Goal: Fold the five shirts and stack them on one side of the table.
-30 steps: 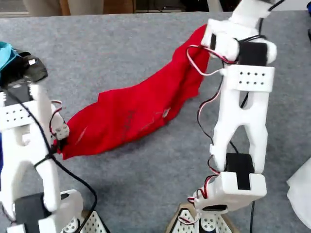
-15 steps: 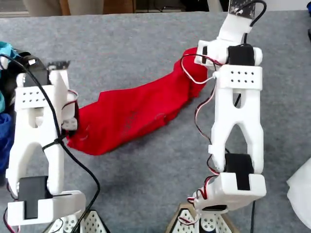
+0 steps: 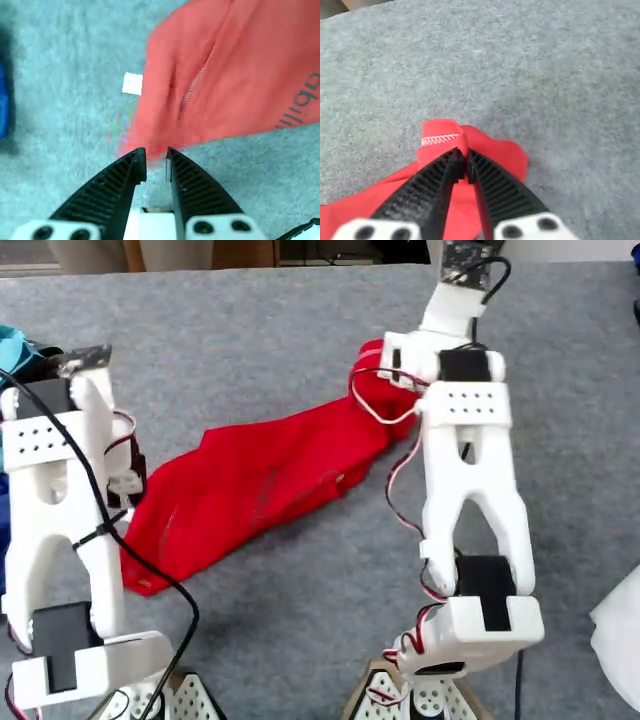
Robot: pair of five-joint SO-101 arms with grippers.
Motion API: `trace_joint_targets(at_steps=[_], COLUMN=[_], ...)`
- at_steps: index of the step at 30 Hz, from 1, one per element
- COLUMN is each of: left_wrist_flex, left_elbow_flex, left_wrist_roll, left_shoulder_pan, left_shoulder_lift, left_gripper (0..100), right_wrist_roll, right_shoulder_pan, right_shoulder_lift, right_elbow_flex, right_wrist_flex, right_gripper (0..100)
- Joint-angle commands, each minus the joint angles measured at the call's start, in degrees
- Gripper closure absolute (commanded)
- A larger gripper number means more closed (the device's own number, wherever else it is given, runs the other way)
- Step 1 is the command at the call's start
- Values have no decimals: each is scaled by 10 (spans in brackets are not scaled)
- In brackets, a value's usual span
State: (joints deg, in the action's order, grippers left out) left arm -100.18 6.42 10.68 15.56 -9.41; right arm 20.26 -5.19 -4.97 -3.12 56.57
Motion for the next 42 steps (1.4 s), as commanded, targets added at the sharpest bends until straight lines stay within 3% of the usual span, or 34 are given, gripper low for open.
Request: trace_joint_targets(at_steps=[1, 6, 9, 11, 15, 17, 20, 24, 26, 32, 34, 39, 42], left_wrist_flex=[-5, -5, -5, -4, 45, 109, 252, 459, 507, 486, 461, 372, 360], left_elbow_flex=[6, 6, -6, -24, -51, -48, -18, 33, 56, 72, 53, -5, 0], left_wrist_roll=[-7, -47, -50, -51, -72, -120, -187, -199, -199, -187, -250, -491, -547], left_shoulder_pan=[28, 106, 120, 88, -40, -91, -112, -109, -111, -97, -89, -40, -23], left_shoulder_lift=[-7, -10, -7, -7, -7, -7, 9, 63, 82, 79, 80, 81, 81], left_gripper=[951, 977, 975, 976, 976, 976, 976, 977, 977, 977, 977, 977, 977], right_wrist_roll=[-1, -1, -3, -5, -6, -8, -27, -30, -30, -30, -31, -31, -31], right_shoulder_pan=[-25, -41, -40, -36, -29, -24, -12, 10, 11, 7, 7, 7, 6], right_shoulder_lift=[1, 1, 2, 5, 1, 1, 1, 1, 1, -13, -25, -44, -44], right_elbow_flex=[14, 19, 15, 15, 17, 15, 15, 19, 19, 15, 7, -5, -6], right_wrist_flex=[-49, -62, -62, -62, -62, -62, -68, -88, -90, -91, -90, -87, -87], right_gripper=[992, 992, 992, 992, 992, 992, 992, 992, 992, 992, 992, 992, 992])
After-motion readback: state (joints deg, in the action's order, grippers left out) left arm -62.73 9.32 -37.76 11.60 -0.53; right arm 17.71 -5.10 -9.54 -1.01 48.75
